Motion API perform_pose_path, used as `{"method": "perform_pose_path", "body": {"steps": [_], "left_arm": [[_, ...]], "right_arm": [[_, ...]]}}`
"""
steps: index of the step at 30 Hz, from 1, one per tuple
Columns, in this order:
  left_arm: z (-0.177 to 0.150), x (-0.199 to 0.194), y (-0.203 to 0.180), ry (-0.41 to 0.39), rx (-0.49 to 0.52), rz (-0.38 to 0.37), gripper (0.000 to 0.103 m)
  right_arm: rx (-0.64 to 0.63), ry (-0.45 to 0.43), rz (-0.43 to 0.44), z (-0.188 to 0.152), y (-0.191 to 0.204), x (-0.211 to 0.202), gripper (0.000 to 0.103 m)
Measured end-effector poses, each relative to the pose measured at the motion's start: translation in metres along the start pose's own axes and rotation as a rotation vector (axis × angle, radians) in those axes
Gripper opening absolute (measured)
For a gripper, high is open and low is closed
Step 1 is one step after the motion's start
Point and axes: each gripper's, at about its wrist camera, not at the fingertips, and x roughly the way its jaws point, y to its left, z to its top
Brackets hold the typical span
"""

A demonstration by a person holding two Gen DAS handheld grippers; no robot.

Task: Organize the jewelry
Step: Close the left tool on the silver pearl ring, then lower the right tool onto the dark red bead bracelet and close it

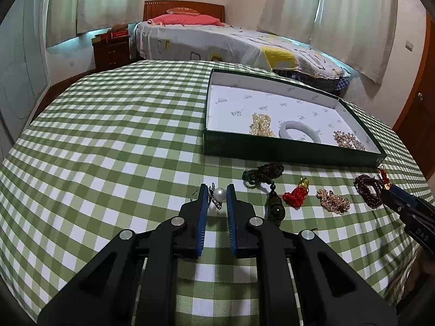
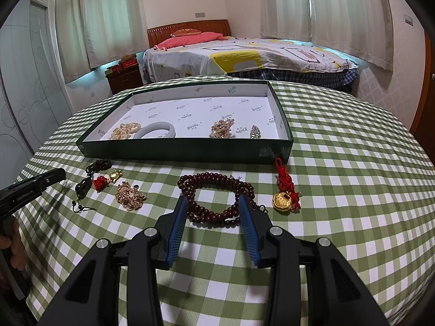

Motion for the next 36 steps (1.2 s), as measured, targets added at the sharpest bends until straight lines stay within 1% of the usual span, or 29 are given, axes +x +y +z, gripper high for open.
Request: {"method": "perform_pose_path", "body": {"steps": [3, 4, 6, 9, 11, 16, 20, 23, 25, 26, 28, 30, 33, 36], "left_arm": [[0.002, -0.001, 0.001, -0.005, -0.004, 0.002, 0.014], [0.002, -0.002, 0.002, -0.005, -0.006, 0.003, 0.014], [0.003, -0.001, 0.003, -0.005, -0.009, 0.004, 0.014], [0.003, -0.001, 0.004, -0.004, -0.011, 0.005, 0.014], [0.003, -0.001, 0.004, -0.003, -0.011, 0.004, 0.014], [0.003, 0.0, 0.005, -0.001, -0.014, 0.005, 0.014], [0.003, 0.002, 0.007, 0.005, -0.019, 0.003, 0.014], [0.002, 0.002, 0.007, 0.004, -0.019, 0.004, 0.014], [0.003, 0.003, 0.007, 0.003, -0.019, 0.004, 0.014], [0.003, 0.003, 0.007, 0.004, -0.019, 0.004, 0.014], [0.002, 0.003, 0.007, 0.005, -0.02, 0.004, 0.014], [0.002, 0.004, 0.007, 0.007, -0.021, 0.004, 0.014], [0.002, 0.004, 0.007, 0.006, -0.02, 0.003, 0.014], [0.002, 0.004, 0.007, 0.004, -0.021, 0.004, 0.014]], "right_arm": [[0.003, 0.008, -0.003, 0.003, -0.001, 0.003, 0.04], [0.004, 0.014, -0.001, 0.004, -0.001, 0.004, 0.042], [0.005, 0.032, 0.003, 0.006, -0.001, 0.008, 0.051], [-0.004, 0.044, 0.003, 0.009, 0.001, 0.013, 0.06], [-0.017, 0.057, 0.002, 0.012, 0.003, 0.018, 0.063], [-0.037, 0.07, -0.013, 0.018, 0.006, 0.026, 0.064], [-0.062, 0.093, -0.024, 0.024, 0.008, 0.035, 0.07], [-0.09, 0.104, -0.038, 0.026, 0.011, 0.04, 0.07], [-0.094, 0.106, -0.041, 0.025, 0.012, 0.041, 0.064], [-0.101, 0.106, -0.049, 0.024, 0.012, 0.041, 0.056], [-0.107, 0.106, -0.051, 0.022, 0.012, 0.04, 0.051], [-0.084, 0.101, -0.032, 0.02, 0.009, 0.038, 0.041], [-0.078, 0.09, -0.02, 0.017, 0.008, 0.035, 0.024], [-0.079, 0.081, -0.01, 0.014, 0.009, 0.032, 0.021]]}}
